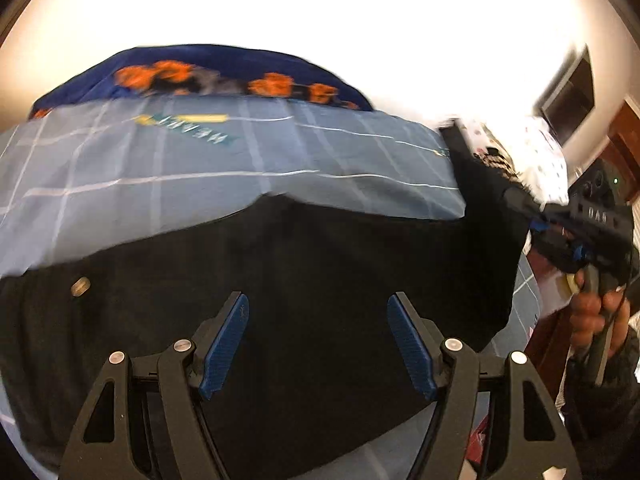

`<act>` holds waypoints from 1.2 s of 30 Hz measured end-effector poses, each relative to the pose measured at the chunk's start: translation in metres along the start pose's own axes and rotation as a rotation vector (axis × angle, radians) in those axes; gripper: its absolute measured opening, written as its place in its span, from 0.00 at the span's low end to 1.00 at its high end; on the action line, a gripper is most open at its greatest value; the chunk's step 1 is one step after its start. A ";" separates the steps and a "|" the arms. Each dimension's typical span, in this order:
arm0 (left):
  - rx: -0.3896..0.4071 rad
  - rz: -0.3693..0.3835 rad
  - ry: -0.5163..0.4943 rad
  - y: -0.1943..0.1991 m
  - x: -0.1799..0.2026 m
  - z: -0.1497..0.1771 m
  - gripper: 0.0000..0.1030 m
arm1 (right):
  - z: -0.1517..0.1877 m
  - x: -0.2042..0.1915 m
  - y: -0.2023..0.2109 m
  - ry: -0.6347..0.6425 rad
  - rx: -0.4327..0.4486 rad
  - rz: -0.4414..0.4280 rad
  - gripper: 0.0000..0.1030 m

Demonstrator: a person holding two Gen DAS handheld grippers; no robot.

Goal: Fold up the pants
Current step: 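Lay the folded edge down with the right gripper and open it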

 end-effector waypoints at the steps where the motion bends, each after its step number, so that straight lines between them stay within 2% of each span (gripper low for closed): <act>1: -0.005 -0.005 0.017 0.005 -0.010 0.006 0.66 | 0.013 -0.013 -0.016 0.032 -0.040 -0.006 0.06; 5: -0.005 -0.024 0.042 0.020 -0.031 0.025 0.66 | 0.071 -0.040 -0.074 0.131 -0.216 0.003 0.06; 7: -0.002 -0.018 0.063 0.024 -0.038 0.030 0.66 | 0.107 -0.042 -0.102 0.199 -0.308 0.071 0.06; 11: 0.007 -0.003 0.078 0.028 -0.043 0.031 0.66 | 0.139 -0.028 -0.128 0.280 -0.369 0.166 0.06; 16: -0.002 0.038 0.058 0.022 -0.034 0.029 0.66 | 0.143 -0.032 -0.126 0.328 -0.380 0.186 0.07; 20: -0.020 0.088 0.066 0.015 -0.024 0.029 0.66 | 0.148 -0.034 -0.123 0.379 -0.395 0.196 0.12; 22: -0.044 0.121 0.078 0.010 -0.018 0.031 0.66 | 0.149 -0.036 -0.121 0.386 -0.393 0.186 0.21; 23: -0.053 0.135 0.084 0.009 -0.015 0.032 0.66 | 0.151 -0.039 -0.121 0.376 -0.406 0.170 0.34; 24: -0.063 0.150 0.090 0.008 -0.012 0.034 0.66 | 0.152 -0.040 -0.117 0.362 -0.413 0.151 0.38; 28: -0.092 0.232 0.131 0.004 0.002 0.036 0.66 | 0.145 -0.042 -0.089 0.366 -0.350 0.147 0.41; 29: -0.117 0.279 0.168 -0.001 0.006 0.037 0.65 | 0.141 -0.042 -0.082 0.355 -0.327 0.147 0.42; 31: -0.174 0.325 0.241 -0.013 0.011 0.042 0.64 | 0.130 -0.033 -0.064 0.330 -0.271 0.171 0.45; 33: -0.222 0.372 0.301 -0.023 0.015 0.048 0.51 | 0.121 -0.024 -0.051 0.290 -0.226 0.168 0.46; 34: -0.249 0.384 0.329 -0.030 0.016 0.051 0.48 | 0.119 -0.020 -0.047 0.270 -0.212 0.169 0.46; 36: -0.290 0.373 0.362 -0.041 0.017 0.056 0.38 | 0.112 -0.010 -0.041 0.222 -0.193 0.173 0.47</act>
Point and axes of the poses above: each gripper's, at about its wrist camera, not at the fingertips, and y roughly against the way its jaws point, x to its right, z to its underside, the point moved 7 cm from there along -y, roughly the way its jaws point, and after that the axes turned 7 degrees about z, right-handed, at the moved point
